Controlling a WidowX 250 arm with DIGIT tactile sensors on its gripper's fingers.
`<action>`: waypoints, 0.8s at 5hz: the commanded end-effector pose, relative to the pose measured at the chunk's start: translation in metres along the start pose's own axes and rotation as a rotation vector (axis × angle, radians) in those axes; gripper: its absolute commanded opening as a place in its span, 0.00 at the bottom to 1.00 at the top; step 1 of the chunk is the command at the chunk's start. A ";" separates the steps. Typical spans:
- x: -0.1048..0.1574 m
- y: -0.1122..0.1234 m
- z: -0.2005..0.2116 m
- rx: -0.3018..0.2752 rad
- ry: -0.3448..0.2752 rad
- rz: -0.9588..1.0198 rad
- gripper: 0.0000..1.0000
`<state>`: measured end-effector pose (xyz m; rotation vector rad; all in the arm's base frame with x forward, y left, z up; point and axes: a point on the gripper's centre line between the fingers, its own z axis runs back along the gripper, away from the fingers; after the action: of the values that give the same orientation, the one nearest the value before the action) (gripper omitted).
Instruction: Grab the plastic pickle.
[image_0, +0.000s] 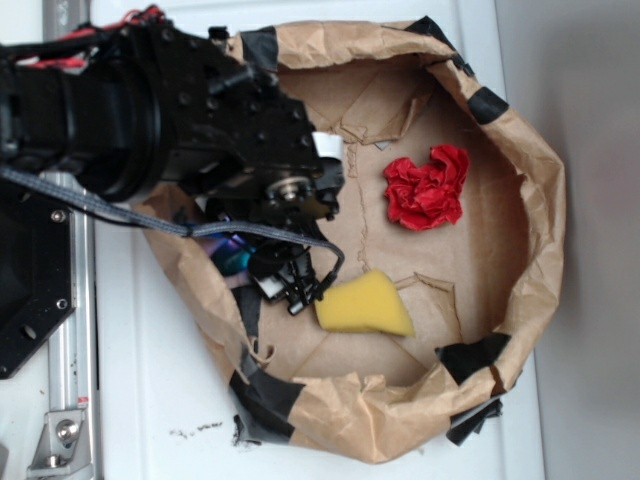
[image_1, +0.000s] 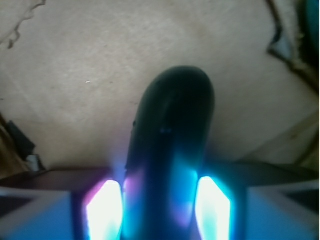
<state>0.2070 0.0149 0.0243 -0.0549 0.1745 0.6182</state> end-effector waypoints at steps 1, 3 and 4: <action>0.016 -0.013 0.113 0.120 -0.198 0.001 0.00; 0.005 -0.020 0.158 0.163 -0.295 -0.144 0.00; 0.004 -0.023 0.151 0.177 -0.369 -0.247 0.00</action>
<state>0.2480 0.0184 0.1604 0.2130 -0.0828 0.3769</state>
